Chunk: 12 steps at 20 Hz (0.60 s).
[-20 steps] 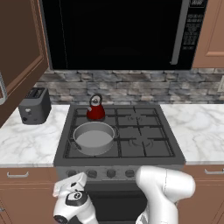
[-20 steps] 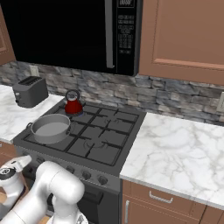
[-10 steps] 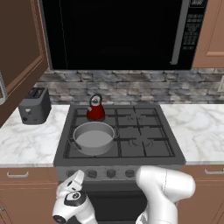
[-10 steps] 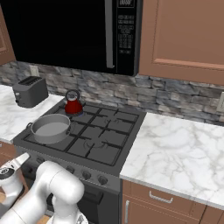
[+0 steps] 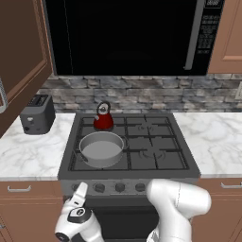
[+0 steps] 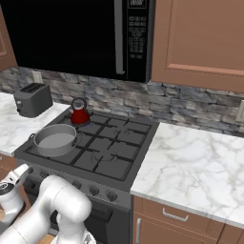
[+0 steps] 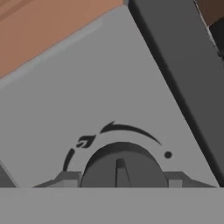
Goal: Pick the kettle from the cabinet and place it on a stove burner. Then pick the pot from the counter and place it on another stove burner. Finally, turn both burners on.
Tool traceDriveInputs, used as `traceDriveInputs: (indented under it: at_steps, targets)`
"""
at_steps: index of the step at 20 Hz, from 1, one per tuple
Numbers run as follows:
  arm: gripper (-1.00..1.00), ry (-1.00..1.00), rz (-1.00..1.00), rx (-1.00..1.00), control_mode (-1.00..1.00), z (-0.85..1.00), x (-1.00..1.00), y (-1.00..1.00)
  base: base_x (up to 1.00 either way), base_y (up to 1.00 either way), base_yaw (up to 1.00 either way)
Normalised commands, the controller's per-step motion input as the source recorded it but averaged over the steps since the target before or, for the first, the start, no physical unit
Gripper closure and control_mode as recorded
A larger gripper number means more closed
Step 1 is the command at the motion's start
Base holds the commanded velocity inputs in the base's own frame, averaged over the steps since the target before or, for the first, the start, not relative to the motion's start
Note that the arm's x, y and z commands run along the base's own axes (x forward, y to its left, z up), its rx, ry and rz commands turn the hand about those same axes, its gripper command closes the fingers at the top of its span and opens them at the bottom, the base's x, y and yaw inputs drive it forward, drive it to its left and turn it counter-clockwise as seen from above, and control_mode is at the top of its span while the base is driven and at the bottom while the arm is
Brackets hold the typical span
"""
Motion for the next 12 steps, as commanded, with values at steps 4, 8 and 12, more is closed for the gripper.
traceDriveInputs:
  at_steps: [4, 8, 12]
  targets:
    - [1.0, 0.05, 0.0, -0.06, -1.0, 0.0, 0.0, 0.05, 0.0, 0.0, 0.0]
    - [1.0, 0.0, 0.0, 0.0, -1.0, 0.0, 0.0, 0.0, 0.0, 0.0, 0.0]
    - [1.0, 0.0, 0.0, 0.0, -1.0, 0.0, 0.0, 0.0, 0.0, 0.0, 0.0]
